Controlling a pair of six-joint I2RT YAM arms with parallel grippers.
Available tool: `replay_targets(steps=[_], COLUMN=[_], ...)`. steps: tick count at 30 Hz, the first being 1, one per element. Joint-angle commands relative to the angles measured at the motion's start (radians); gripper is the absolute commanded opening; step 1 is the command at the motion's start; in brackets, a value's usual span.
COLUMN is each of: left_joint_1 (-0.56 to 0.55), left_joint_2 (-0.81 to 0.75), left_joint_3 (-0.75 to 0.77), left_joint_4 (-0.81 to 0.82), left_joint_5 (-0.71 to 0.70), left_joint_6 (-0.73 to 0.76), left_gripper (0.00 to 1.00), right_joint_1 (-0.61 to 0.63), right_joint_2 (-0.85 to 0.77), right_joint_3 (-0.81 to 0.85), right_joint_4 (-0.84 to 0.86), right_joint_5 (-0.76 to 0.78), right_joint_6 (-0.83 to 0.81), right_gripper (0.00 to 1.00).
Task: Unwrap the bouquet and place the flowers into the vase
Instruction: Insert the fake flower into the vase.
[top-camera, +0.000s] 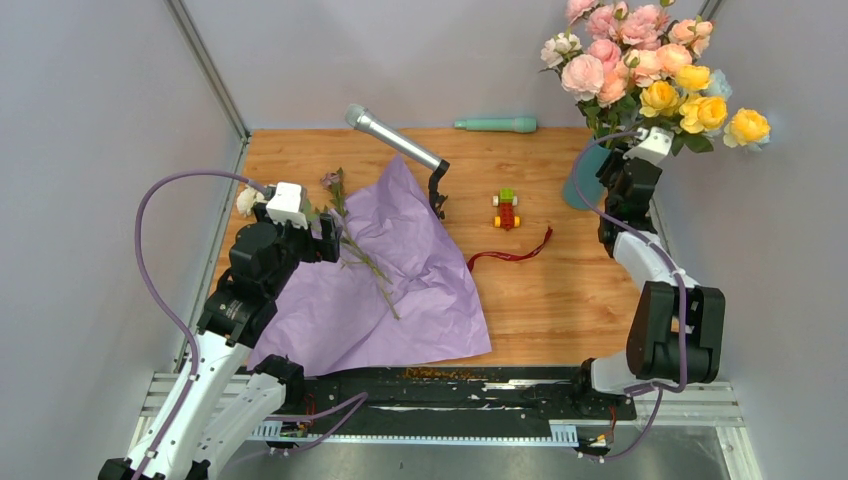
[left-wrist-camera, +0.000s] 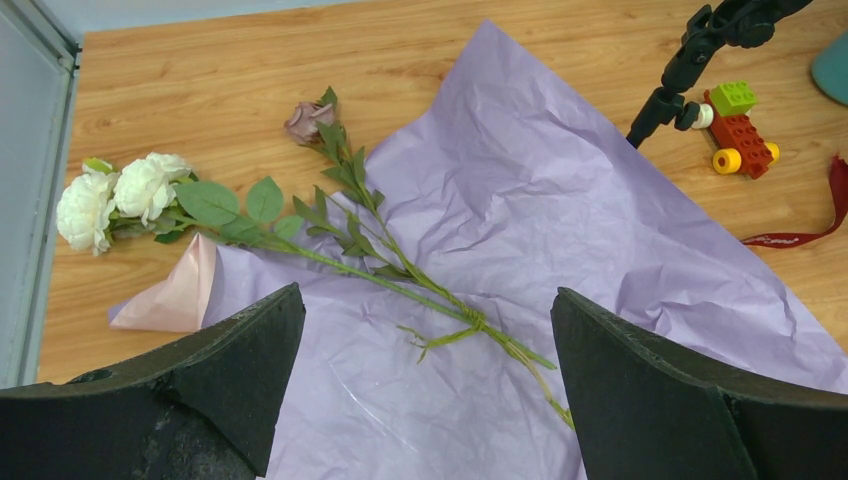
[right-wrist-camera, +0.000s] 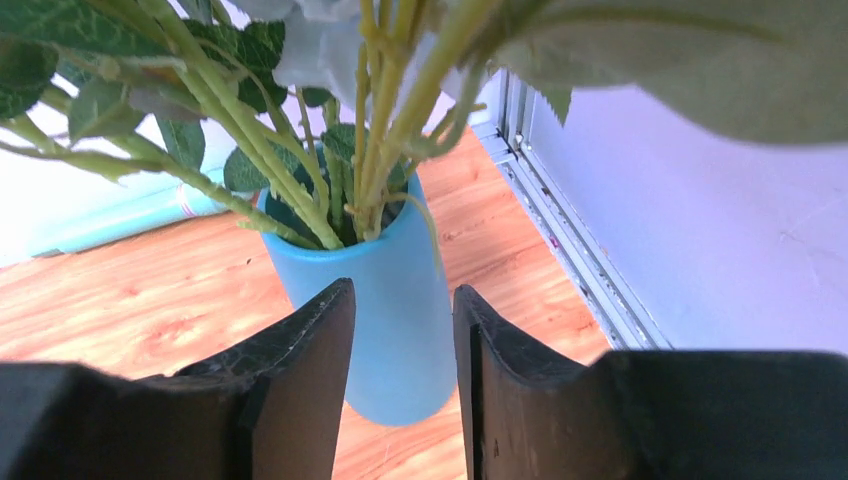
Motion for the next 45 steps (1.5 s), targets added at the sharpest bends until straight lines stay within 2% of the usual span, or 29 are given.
replay_targets(steps=[1, 10, 18, 26, 29, 34, 41, 45], left_joint_1=[0.002, -0.013, -0.013, -0.012, -0.012, -0.012, -0.002, 0.005], left_joint_2=[-0.010, 0.042, 0.028, 0.093, 0.154, 0.241, 0.426, 0.496], left_joint_3=[-0.004, 0.000, -0.080, -0.240, -0.284, -0.336, -0.315, -0.306], left_joint_4=[0.021, 0.022, 0.040, 0.248, 0.339, 0.509, 0.598, 0.625], left_joint_5=[0.009, 0.055, 0.107, 0.130, 0.066, -0.009, -0.018, -0.037], left_joint_6=[0.002, -0.035, -0.231, -0.508, -0.569, -0.644, -0.665, -0.665], left_gripper=[1.00, 1.00, 1.00, 0.98, 0.94, 0.80, 0.64, 0.60], right_joint_1=[-0.002, 0.010, 0.009, 0.009, 0.009, 0.009, 0.009, 0.009], right_joint_2=[-0.066, -0.183, -0.328, -0.465, -0.527, -0.593, -0.587, -0.570], right_joint_3=[-0.040, -0.161, -0.268, -0.316, -0.345, -0.397, -0.383, -0.376], right_joint_4=[0.023, 0.002, -0.122, -0.323, -0.381, -0.419, -0.446, -0.449], right_joint_5=[-0.014, -0.071, -0.166, -0.381, -0.442, -0.508, -0.516, -0.531], right_joint_6=[0.030, 0.143, 0.201, 0.272, 0.303, 0.334, 0.331, 0.336], right_gripper=[0.44, 0.55, 0.62, 0.62, 0.62, 0.63, 0.61, 0.60])
